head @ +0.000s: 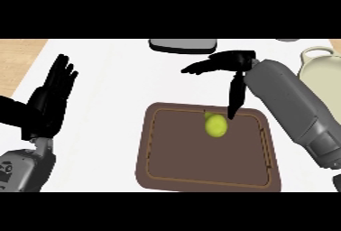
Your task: Pick the pear from the tray and place it in the pot
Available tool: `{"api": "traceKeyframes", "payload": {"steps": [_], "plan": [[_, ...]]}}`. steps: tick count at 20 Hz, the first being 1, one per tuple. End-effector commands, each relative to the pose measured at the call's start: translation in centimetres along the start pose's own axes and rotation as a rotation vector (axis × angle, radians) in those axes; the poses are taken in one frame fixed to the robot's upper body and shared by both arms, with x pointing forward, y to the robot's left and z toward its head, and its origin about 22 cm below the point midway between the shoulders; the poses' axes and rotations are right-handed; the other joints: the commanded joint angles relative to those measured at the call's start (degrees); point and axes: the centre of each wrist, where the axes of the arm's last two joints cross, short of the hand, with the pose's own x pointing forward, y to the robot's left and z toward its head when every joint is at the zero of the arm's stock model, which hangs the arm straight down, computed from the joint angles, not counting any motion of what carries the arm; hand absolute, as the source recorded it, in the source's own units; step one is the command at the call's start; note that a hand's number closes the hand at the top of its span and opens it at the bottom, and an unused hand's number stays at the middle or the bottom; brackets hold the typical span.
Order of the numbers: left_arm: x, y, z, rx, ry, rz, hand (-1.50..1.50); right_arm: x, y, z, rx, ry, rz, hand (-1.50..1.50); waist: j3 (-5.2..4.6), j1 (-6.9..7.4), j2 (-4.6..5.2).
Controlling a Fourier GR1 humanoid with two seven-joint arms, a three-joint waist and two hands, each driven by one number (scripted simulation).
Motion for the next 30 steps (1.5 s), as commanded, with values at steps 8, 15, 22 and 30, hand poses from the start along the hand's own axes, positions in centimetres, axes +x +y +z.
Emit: {"api": "traceKeyframes", "payload": {"steps": [8,15,22,30], "plan": [[-0.4,0.2,0.1,0.038,0.013,0.002,0.00,1.8,2.5,-5.1,0.355,0.065,0.129,-1.50,0.00,-2.68,-0.65],[-0.9,1.0,0.2,0.036,0.009,-0.002,0.00,0.2,3.1,-4.8,0.377,0.070,0.117,-1.50,-0.01,-3.12,-0.72],[-0.2,1.6,-0.2,0.050,0.015,-0.006,0.00,-0.4,4.4,-6.3,0.364,0.151,0.216,-1.50,-0.01,-3.21,-0.79],[0.0,3.3,1.0,0.066,0.016,-0.016,0.00,-0.2,6.5,-8.6,0.390,0.138,0.217,-1.50,-0.03,-3.30,-1.11]]}}
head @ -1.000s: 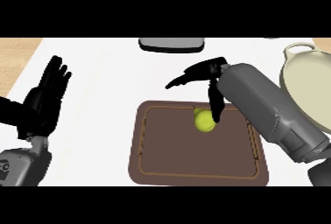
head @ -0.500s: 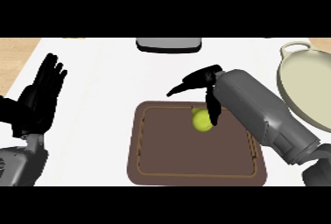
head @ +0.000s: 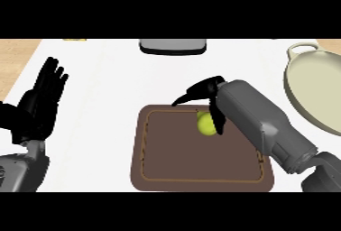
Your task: Pick the pear from the tray and place it in the pot
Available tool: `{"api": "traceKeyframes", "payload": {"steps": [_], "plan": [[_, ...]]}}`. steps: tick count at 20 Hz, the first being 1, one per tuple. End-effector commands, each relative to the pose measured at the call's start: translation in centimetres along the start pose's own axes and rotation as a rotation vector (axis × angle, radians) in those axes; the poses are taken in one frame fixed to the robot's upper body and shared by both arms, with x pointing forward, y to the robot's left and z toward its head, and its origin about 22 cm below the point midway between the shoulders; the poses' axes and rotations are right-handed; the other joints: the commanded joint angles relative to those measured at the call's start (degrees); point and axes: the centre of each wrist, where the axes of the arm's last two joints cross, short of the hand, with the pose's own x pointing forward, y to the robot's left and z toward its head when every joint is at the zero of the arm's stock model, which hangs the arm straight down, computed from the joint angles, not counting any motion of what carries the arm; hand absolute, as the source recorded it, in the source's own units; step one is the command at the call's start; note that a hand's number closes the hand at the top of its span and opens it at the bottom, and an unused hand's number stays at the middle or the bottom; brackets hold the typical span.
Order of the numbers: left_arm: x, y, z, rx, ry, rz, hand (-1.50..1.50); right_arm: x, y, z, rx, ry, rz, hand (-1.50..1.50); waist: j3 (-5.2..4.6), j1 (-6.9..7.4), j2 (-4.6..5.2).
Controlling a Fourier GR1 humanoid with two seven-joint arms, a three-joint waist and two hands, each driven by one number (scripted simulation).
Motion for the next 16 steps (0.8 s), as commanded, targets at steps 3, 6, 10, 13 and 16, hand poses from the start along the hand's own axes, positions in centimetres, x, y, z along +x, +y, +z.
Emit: {"api": "traceKeyframes", "payload": {"steps": [3,6,10,13,16], "plan": [[-0.5,0.7,-1.9,0.010,-0.016,-0.012,0.00,-1.5,0.3,0.3,0.076,-0.043,-0.014,-1.50,-0.02,-0.23,0.23],[0.0,-0.6,-0.7,-0.003,-0.003,-0.007,0.00,-2.2,2.2,-1.1,0.072,-0.032,-0.027,-1.50,0.01,-0.14,0.02],[1.4,0.1,0.2,-0.007,0.010,0.010,0.00,-1.9,1.9,-1.5,0.099,-0.013,-0.041,-1.50,0.01,0.17,-0.14],[0.1,0.3,0.1,-0.008,-0.001,-0.003,0.00,-2.0,3.8,-2.8,0.108,-0.093,0.052,1.50,0.02,0.49,0.14],[-0.3,0.4,-0.4,0.002,0.007,-0.018,0.00,-1.7,3.9,-2.8,0.105,-0.159,0.101,1.50,0.01,-0.14,0.08]]}}
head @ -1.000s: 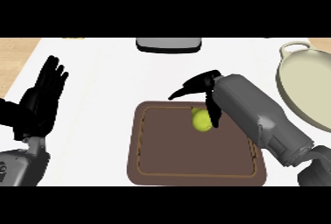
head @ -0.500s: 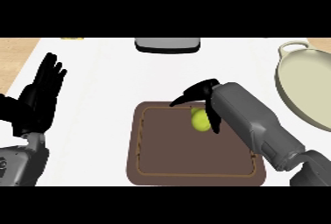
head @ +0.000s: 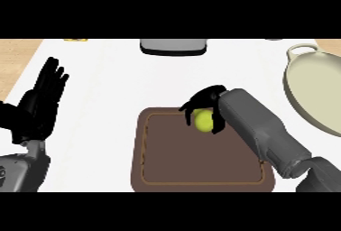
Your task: Pick the pear from the tray and place it in the pot
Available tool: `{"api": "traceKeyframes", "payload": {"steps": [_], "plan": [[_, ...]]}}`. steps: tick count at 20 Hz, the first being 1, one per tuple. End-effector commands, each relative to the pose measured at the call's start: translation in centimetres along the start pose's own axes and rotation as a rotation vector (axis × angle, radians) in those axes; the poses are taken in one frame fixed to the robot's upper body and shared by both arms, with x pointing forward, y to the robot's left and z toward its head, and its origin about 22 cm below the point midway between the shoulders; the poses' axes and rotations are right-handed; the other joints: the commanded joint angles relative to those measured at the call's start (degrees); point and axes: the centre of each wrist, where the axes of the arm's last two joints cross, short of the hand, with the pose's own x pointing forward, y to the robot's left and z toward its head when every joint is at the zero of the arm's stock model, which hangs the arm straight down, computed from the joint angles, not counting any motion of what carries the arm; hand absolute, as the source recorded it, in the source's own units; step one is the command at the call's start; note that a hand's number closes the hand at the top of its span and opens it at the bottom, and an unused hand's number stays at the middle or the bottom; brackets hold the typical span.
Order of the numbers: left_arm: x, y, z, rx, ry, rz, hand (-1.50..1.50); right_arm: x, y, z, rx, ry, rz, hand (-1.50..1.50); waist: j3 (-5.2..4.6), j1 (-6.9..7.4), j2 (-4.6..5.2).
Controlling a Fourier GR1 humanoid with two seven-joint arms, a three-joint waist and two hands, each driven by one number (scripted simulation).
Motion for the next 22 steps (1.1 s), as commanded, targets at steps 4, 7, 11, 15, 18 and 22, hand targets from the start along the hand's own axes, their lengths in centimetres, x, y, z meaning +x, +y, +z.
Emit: {"api": "traceKeyframes", "payload": {"steps": [4,7,11,15,18,22], "plan": [[0.3,0.4,0.4,0.003,-0.002,-0.001,0.00,-0.2,1.6,-1.2,0.090,-0.145,-0.032,1.50,0.15,0.05,0.30],[-1.5,0.2,1.2,-0.021,0.006,0.012,0.00,0.0,0.0,-0.6,0.086,-0.143,-0.017,1.50,0.12,0.54,0.57],[-0.3,1.9,0.7,0.083,0.036,-0.016,0.00,-2.3,6.5,-1.3,-0.263,0.081,-0.144,1.50,0.13,-5.07,-1.72],[-1.4,3.0,1.8,0.133,0.059,-0.016,0.00,-5.1,9.8,1.2,-0.483,0.199,-0.197,1.50,0.02,-7.83,-2.83],[-1.3,3.4,2.0,0.121,0.066,-0.029,0.00,-5.0,11.0,1.9,-0.584,0.217,-0.184,1.50,-0.02,-7.86,-2.64],[-2.6,4.5,2.8,0.146,0.081,-0.032,0.00,-3.6,11.5,2.6,-0.692,0.192,-0.195,1.50,-0.18,-8.68,-2.79]]}}
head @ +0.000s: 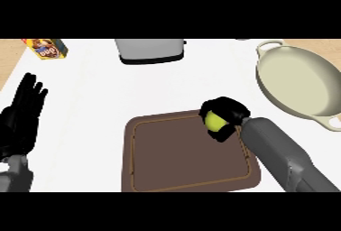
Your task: Pick the pear from the tray and place it in the pot
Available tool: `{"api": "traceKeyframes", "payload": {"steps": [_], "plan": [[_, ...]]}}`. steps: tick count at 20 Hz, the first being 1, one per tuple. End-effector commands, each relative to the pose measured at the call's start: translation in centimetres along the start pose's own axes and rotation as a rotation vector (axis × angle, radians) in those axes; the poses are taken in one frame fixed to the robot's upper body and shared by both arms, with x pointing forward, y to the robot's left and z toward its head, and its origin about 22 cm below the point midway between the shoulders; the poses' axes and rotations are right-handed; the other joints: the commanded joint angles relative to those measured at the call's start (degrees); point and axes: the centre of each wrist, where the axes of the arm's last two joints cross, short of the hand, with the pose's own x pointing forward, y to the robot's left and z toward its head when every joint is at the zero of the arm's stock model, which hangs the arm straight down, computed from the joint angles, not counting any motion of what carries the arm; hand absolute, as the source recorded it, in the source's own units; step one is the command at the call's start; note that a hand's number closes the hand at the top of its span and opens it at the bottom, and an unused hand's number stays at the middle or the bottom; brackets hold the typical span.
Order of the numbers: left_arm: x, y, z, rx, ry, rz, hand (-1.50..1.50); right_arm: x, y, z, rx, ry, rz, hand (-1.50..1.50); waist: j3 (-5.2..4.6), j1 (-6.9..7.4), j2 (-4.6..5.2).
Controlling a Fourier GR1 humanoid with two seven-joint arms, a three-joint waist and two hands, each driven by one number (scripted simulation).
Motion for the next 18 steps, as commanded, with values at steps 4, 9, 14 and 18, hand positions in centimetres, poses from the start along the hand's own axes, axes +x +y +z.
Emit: {"api": "traceKeyframes", "payload": {"steps": [4,9,14,18], "plan": [[0.2,0.8,0.1,0.041,0.001,0.002,0.00,-0.4,-2.4,3.9,-0.372,0.062,-0.098,1.50,-0.08,-2.91,0.20],[-0.1,1.1,0.7,0.040,0.011,0.002,0.00,-0.3,-6.7,8.0,-0.678,0.083,-0.117,1.50,-0.12,-3.30,0.19],[0.6,1.2,0.7,0.033,-0.015,0.008,0.00,0.8,-10.2,13.1,-0.931,0.143,-0.150,1.50,-0.07,-1.53,1.06],[1.3,0.1,0.2,-0.003,-0.029,0.018,0.00,2.4,-11.2,18.3,-0.986,0.224,-0.142,1.50,-0.04,0.46,1.85]]}}
